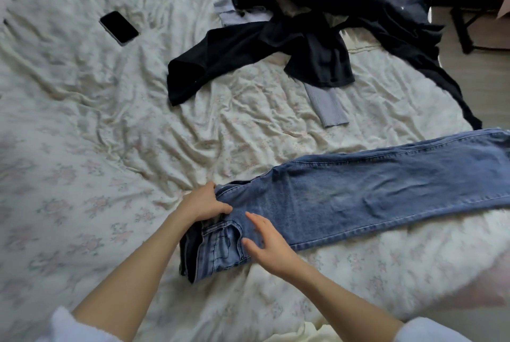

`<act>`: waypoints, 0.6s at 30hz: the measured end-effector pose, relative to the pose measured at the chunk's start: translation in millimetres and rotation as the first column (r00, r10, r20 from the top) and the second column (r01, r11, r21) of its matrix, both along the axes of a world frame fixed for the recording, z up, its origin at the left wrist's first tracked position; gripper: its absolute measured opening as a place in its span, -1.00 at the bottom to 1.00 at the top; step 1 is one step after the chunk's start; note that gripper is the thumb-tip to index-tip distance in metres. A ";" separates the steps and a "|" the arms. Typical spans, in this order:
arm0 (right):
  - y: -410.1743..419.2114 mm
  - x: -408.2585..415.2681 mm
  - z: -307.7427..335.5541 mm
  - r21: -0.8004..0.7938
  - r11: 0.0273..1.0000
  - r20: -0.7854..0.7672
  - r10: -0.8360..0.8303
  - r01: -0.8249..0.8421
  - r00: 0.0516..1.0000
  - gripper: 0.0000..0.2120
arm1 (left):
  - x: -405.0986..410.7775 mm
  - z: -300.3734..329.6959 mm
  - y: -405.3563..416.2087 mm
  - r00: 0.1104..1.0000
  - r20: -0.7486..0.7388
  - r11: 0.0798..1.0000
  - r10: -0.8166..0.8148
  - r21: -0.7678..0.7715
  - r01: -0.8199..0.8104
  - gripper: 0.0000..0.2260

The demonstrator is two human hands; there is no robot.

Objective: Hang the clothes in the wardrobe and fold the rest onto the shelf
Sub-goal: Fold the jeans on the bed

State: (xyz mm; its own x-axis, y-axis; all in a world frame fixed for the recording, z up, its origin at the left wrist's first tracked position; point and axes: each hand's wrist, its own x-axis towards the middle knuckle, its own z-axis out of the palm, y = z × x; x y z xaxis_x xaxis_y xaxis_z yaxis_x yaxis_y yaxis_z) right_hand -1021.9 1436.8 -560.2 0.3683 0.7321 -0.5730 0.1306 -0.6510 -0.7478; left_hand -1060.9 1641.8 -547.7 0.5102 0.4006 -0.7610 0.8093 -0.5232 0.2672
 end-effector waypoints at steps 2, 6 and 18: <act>3.1 9.6 14.2 0.033 0.993 -0.119 -0.113 0.118 0.986 -0.44 | 18.4 18.0 -7.8 0.993 0.007 0.979 0.117 -0.171 -0.114 -0.34; -3.6 41.5 45.6 0.044 0.939 -0.327 -0.308 0.340 0.894 -0.36 | 62.0 51.9 -41.6 0.902 0.002 0.761 0.432 -0.537 -0.363 -0.37; -115.4 173.0 56.3 -0.032 0.823 0.140 -0.559 0.568 0.817 -0.73 | 172.9 61.3 -160.9 0.825 0.013 0.566 0.565 -0.733 -0.376 -0.57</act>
